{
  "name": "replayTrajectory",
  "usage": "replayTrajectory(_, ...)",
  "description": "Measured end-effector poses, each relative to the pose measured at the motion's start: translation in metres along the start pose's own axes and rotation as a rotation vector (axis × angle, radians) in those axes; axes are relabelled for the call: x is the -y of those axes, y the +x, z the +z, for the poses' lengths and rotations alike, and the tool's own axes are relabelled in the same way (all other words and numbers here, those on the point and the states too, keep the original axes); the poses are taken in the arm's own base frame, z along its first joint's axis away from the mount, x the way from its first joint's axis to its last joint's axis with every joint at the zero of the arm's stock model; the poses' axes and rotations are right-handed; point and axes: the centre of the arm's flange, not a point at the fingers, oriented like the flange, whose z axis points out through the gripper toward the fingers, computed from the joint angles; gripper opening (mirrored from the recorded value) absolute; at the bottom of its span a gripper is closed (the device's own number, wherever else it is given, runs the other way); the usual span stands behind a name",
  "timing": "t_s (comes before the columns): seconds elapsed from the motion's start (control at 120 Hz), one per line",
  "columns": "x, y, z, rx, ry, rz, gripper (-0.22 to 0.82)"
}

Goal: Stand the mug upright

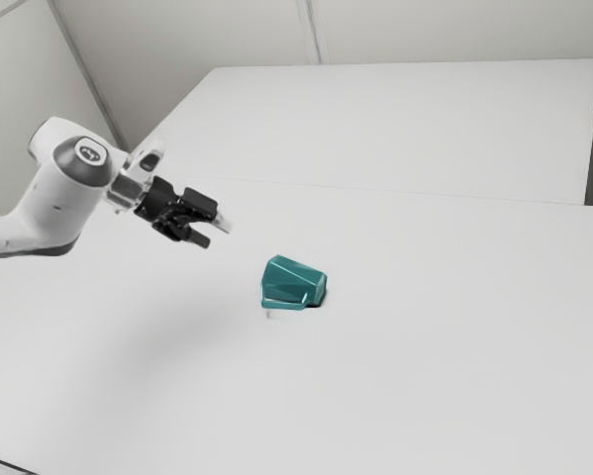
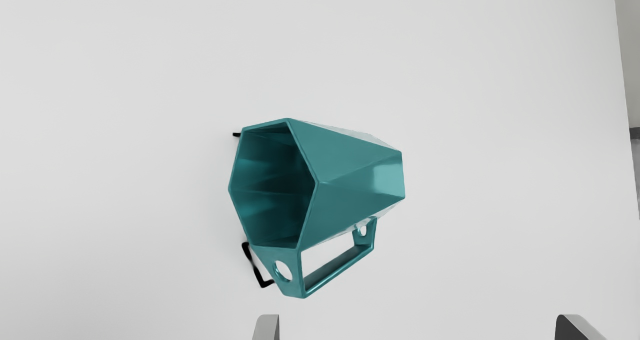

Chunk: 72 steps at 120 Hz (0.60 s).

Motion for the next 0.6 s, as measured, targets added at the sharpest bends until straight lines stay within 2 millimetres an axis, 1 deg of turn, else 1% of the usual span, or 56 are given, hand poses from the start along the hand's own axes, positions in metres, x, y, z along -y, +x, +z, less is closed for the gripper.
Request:
replayTrajectory(0.083,0.02,-0.006,0.015,-0.027,-0.05,0.003,0.6)
replayTrajectory(0.183,0.038,-0.01,0.026,-0.061,-0.086,0.028,0.6)
replayTrajectory(0.292,0.052,-0.011,0.036,-0.084,-0.103,0.073,0.6)
replayTrajectory(0.425,0.075,-0.016,0.057,-0.106,-0.136,0.093,0.6)
replayTrajectory(0.492,0.082,-0.017,0.064,-0.115,-0.148,0.1,0.6)
replayTrajectory(0.6,0.086,-0.016,0.072,-0.126,-0.162,0.123,0.6)
